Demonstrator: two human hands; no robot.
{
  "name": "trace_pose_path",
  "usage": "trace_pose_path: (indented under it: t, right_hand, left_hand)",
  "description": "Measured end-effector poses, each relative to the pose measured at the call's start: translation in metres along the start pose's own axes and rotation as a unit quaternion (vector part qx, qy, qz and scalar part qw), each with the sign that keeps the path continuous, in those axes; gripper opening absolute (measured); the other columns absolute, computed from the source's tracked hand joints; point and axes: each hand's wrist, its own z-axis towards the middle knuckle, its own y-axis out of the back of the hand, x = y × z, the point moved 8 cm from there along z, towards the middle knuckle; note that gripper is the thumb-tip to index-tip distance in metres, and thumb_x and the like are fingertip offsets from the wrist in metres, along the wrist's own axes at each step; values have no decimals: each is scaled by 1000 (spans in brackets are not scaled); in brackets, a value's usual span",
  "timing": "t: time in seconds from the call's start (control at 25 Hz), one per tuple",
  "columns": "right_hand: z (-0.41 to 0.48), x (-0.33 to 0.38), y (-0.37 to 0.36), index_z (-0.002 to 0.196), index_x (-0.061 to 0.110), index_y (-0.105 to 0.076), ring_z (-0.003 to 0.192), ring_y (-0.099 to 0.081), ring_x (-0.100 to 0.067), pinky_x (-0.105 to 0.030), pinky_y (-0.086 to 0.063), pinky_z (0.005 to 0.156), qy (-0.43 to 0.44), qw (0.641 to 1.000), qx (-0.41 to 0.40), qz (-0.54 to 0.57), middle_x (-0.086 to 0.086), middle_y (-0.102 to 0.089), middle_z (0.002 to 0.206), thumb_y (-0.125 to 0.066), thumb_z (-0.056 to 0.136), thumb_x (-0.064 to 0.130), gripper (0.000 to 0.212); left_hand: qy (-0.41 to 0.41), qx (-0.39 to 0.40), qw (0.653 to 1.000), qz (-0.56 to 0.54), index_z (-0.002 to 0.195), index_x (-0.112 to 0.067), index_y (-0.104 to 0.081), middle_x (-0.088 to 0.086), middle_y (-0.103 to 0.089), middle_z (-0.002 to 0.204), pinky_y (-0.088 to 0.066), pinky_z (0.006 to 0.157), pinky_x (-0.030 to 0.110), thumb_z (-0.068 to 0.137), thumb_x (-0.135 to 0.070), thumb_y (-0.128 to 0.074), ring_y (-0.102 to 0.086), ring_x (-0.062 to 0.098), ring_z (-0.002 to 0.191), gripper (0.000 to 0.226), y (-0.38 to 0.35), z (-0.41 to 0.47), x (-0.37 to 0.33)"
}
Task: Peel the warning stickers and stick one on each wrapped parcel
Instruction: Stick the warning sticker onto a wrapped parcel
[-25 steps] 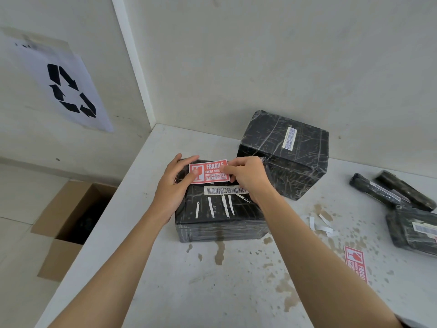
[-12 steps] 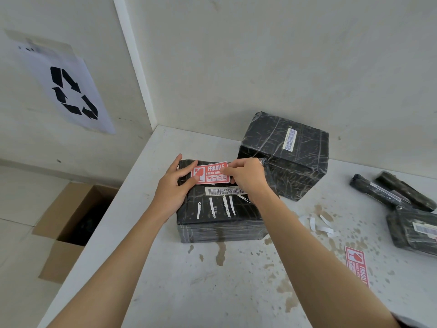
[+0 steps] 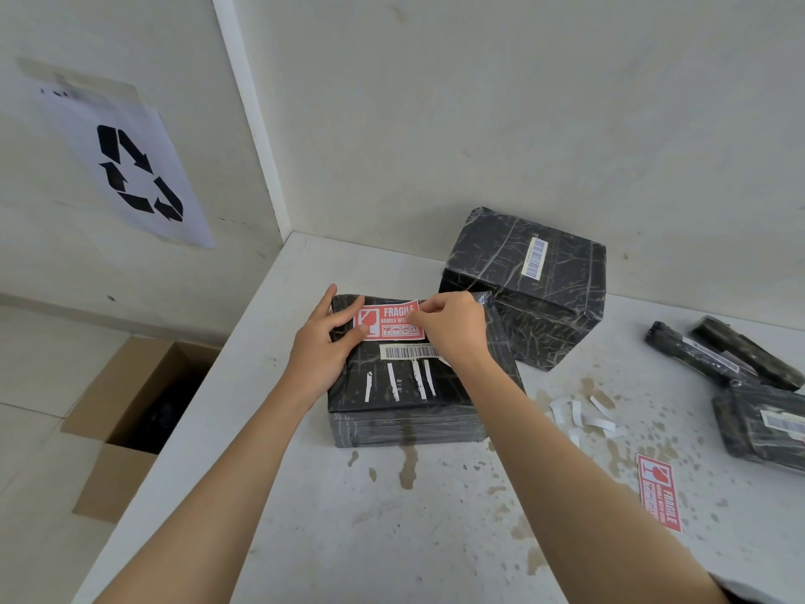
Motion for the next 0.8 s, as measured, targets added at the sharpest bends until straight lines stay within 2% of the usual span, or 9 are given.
trace_pose_path:
  t: [0.12, 0.24, 0.32, 0.48, 0.8]
  right_hand:
    - [-2, 2, 1, 97, 9, -73, 73, -63, -11, -19, -51, 63, 7, 1000, -7, -18, -4, -72, 96, -68, 86, 25, 20]
    - [-5, 9, 2, 92, 10, -71, 66, -56, -8, -13, -36, 49, 27, 997, -16, -65, -2, -70, 91, -66, 87, 26, 17]
    - [-6, 12, 2, 89, 10, -68, 66, -54, -8, -12, -29, 47, 35, 996, -21, -84, -1, -67, 87, -66, 87, 26, 16]
    - [-4, 13, 3, 87, 10, -68, 68, -55, -11, -13, -30, 46, 35, 994, -24, -97, -3, -67, 87, -68, 86, 26, 16]
    - [-6, 12, 3, 91, 9, -68, 68, -54, -10, -12, -30, 47, 34, 994, -29, -99, -4, -69, 91, -69, 85, 29, 20]
  left_hand:
    - [0, -2, 1000, -2, 135, -22, -51, -7, -17, 158, -33, 110, 32, 92, -21, -59, -26, 13, 141, 44, 1, -1, -1]
    - [5, -1, 1000, -6, 135, -22, -51, -6, -17, 158, -35, 111, 35, 92, -21, -59, -27, 14, 140, 44, 1, -1, -1]
    - [5, -1, 1000, -6, 135, -23, -51, -6, -17, 158, -35, 110, 34, 92, -21, -59, -28, 13, 140, 44, 1, -1, -1]
    - [1, -4, 1000, 5, 135, -22, -51, -6, -16, 158, -34, 106, 28, 92, -21, -58, -27, 14, 141, 44, 1, -2, -4]
    - [2, -3, 1000, 15, 136, -23, -50, -5, -15, 158, -33, 108, 31, 92, -21, -58, -26, 16, 141, 44, 1, -2, -4]
